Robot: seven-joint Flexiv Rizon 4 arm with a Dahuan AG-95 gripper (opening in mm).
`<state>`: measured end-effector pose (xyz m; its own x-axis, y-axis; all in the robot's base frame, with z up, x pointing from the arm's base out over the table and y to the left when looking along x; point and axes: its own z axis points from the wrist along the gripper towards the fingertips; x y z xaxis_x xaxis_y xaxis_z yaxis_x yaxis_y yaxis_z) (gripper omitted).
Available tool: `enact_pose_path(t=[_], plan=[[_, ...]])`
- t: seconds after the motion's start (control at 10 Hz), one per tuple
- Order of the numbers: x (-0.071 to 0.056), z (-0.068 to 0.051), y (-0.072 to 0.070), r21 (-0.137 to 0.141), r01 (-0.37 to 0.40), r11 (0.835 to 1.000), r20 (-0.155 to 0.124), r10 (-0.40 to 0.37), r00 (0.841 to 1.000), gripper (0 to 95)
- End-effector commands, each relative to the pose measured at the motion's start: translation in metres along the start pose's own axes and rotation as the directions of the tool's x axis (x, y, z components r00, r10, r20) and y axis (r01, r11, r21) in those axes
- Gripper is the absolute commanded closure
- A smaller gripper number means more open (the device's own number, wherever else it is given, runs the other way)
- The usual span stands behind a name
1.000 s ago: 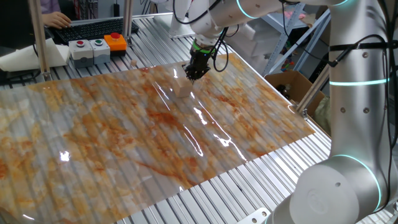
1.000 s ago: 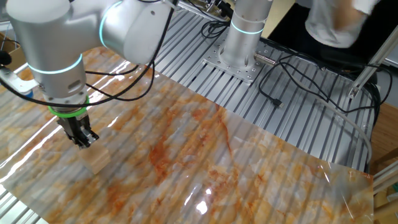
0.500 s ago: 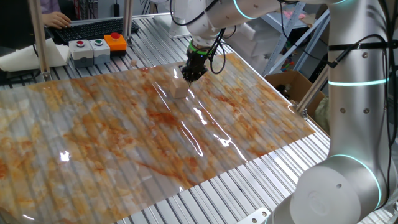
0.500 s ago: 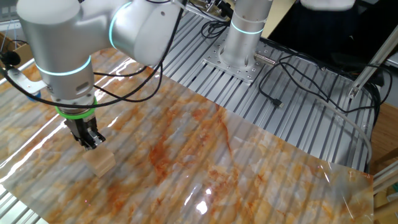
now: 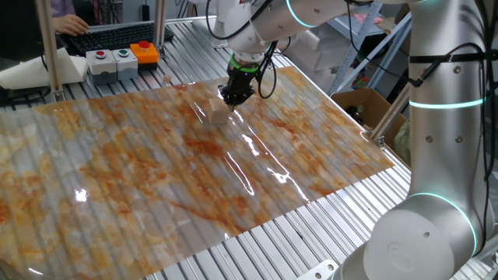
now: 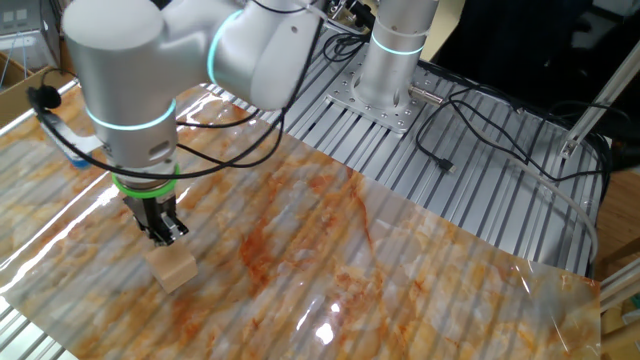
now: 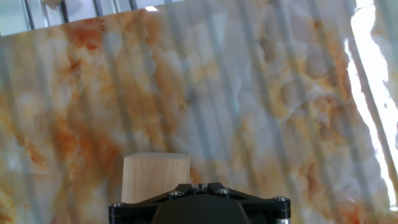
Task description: Use the gripper to push the small block from left to right
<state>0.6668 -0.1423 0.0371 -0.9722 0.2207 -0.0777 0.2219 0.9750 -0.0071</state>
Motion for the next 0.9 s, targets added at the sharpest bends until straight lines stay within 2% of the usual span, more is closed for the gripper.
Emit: enact_pose_path(t=[0.1, 0.4, 0.9], plan=[[-0.008, 0.001, 0.0, -0.002, 0.004, 1.0, 0.006, -0.004, 1.0, 95.0], [-0.017, 0.001, -0.001, -0.005, -0.009, 1.0, 0.002, 0.009, 1.0, 95.0], [-0.011, 0.006, 0.013, -0.011, -0.097, 0.995, 0.002, 0.098, 0.995, 95.0]])
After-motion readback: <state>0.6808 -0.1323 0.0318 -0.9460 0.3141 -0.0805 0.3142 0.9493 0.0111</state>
